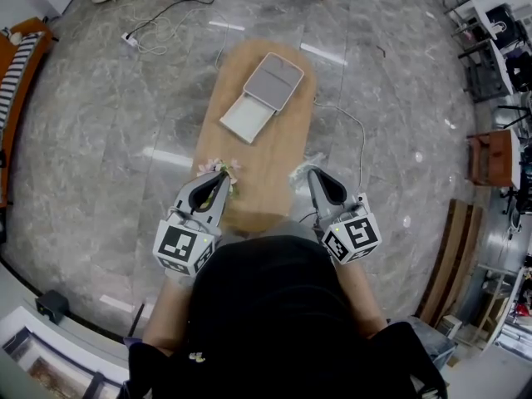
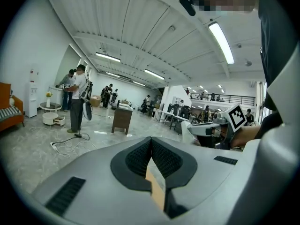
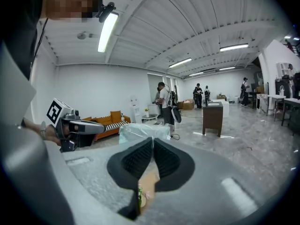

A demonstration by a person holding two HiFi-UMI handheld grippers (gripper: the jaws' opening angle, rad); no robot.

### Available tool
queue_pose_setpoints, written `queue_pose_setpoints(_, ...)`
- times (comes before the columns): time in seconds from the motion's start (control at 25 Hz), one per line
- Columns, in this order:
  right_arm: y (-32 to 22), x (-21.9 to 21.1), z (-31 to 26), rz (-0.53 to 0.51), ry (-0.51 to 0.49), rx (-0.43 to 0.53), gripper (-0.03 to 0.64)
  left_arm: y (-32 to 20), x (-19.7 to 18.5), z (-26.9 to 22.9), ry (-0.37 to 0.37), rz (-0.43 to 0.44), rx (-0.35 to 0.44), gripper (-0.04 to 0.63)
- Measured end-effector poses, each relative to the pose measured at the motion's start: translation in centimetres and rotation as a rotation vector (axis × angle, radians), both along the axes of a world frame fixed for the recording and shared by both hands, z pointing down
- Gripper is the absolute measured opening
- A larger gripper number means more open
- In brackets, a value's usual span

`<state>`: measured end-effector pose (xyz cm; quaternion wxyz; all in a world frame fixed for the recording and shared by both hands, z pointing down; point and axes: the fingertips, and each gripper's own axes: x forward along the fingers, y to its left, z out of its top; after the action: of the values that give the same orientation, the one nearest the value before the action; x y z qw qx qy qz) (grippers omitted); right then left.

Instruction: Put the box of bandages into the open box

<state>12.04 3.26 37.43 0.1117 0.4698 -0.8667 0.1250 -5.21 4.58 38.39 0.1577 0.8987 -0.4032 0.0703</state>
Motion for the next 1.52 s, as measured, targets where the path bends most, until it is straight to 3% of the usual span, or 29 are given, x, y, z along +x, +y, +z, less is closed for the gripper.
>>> queue_pose_setpoints(0.4, -2.0, 1.3, 1.2, -0.044, 0.014, -0.053, 0.005, -0.9, 0.7, 0.7, 0.004, -0.057, -0.024, 0.011)
queue_pose_setpoints(1.36, -12.3, 0.3, 10.0, -0.37, 0.045, -0.211, 0.005, -3.3, 1.1, 2.0, -0.078, -0.396, -0.123, 0.011)
queue_pose_setpoints(1.52, -13.6, -0.6, 12.1, -0.419, 0.061, -0.245, 0.005, -3.0, 0.8, 2.8, -0.08, -0.456, -0.184, 0.011)
